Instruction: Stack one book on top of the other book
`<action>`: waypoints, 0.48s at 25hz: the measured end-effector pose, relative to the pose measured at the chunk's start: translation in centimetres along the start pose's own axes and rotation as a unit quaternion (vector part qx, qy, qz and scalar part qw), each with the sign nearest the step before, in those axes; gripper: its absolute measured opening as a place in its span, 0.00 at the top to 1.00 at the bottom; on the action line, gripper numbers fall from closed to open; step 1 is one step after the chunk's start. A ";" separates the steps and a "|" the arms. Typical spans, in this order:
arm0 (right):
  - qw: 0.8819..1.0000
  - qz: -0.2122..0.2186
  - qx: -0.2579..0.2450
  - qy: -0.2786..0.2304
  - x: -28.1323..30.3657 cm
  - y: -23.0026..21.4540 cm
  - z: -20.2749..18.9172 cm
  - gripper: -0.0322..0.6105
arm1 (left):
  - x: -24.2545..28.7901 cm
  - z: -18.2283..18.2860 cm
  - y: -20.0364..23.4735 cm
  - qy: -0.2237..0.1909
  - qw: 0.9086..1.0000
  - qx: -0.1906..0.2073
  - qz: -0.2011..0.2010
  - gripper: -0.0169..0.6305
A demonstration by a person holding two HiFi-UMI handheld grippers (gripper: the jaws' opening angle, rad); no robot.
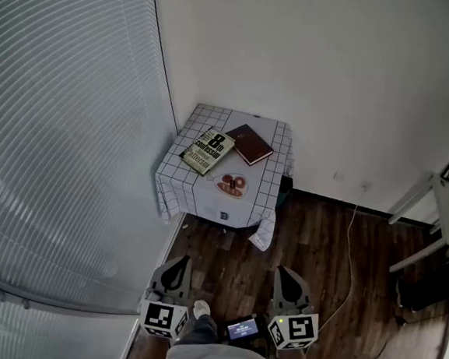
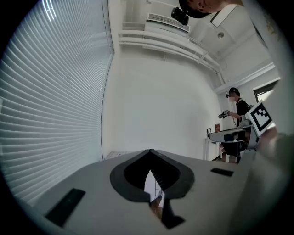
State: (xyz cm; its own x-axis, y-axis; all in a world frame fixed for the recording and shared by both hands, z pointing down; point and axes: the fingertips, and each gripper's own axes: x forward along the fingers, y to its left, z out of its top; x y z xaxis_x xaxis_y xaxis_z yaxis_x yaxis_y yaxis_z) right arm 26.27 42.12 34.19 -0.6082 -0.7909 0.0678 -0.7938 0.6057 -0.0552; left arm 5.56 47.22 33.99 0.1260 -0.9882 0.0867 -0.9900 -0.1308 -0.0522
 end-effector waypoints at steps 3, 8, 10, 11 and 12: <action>1.000 -0.001 0.000 0.000 -0.3 -0.1 0.1 0.95 | -0.1 0.2 -0.2 0.000 1.000 0.000 -0.002 0.96; 1.000 0.002 0.000 -0.001 -0.3 -0.6 0.3 0.95 | 0.1 0.0 -0.2 0.009 1.000 -0.007 0.001 0.96; 1.000 -0.002 -0.009 -0.006 -0.5 -0.9 0.5 0.95 | 0.2 0.1 -0.3 0.010 1.000 -0.009 0.000 0.96; 1.000 -0.005 -0.016 -0.011 -0.6 -1.0 0.7 0.95 | 0.1 0.1 -0.4 0.010 1.000 -0.009 -0.001 0.96; 1.000 -0.008 -0.022 -0.015 -0.7 -1.1 0.9 0.95 | 0.1 0.0 -0.5 0.011 1.000 -0.008 -0.002 0.96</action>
State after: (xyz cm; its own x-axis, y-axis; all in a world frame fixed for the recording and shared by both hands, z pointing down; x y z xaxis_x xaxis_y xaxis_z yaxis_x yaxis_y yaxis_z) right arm 27.58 41.93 33.33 -0.5950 -0.8029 0.0377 -0.8036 0.5950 -0.0111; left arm 6.12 47.15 33.99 0.1286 -0.9857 0.1091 -0.9905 -0.1332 -0.0353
